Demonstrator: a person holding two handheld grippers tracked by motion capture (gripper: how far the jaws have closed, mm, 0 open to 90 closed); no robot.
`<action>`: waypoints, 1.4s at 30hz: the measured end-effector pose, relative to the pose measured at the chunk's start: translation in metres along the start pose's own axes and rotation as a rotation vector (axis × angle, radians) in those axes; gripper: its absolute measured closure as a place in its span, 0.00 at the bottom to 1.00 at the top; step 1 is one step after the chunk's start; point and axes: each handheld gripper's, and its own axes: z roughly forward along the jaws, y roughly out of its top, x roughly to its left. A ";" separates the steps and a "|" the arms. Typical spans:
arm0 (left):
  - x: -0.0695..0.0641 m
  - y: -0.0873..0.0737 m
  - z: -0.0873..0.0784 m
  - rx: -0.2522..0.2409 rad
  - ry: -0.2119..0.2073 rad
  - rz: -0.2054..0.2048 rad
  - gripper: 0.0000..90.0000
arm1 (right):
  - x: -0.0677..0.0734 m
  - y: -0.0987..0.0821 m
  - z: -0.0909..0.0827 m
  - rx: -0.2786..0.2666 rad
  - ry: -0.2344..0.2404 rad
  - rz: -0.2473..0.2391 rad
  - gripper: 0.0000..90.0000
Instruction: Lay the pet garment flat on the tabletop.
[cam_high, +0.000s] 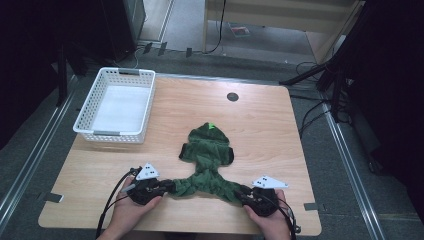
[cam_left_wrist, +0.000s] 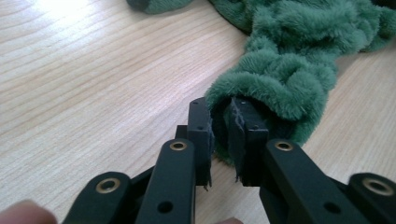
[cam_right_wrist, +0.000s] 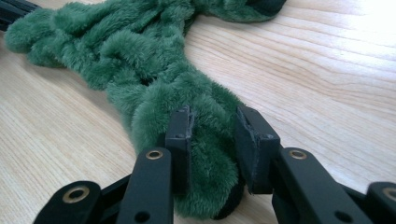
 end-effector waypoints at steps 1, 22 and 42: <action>0.001 0.000 0.000 -0.002 0.005 -0.002 0.86 | 0.000 0.000 0.000 -0.001 -0.001 -0.001 0.75; 0.031 0.076 0.034 -0.168 0.096 -0.184 0.49 | -0.028 0.080 0.033 -0.119 0.013 0.108 0.58; 0.040 0.085 0.070 -0.043 0.138 -0.150 0.96 | -0.036 0.080 0.072 -0.011 -0.097 0.100 0.94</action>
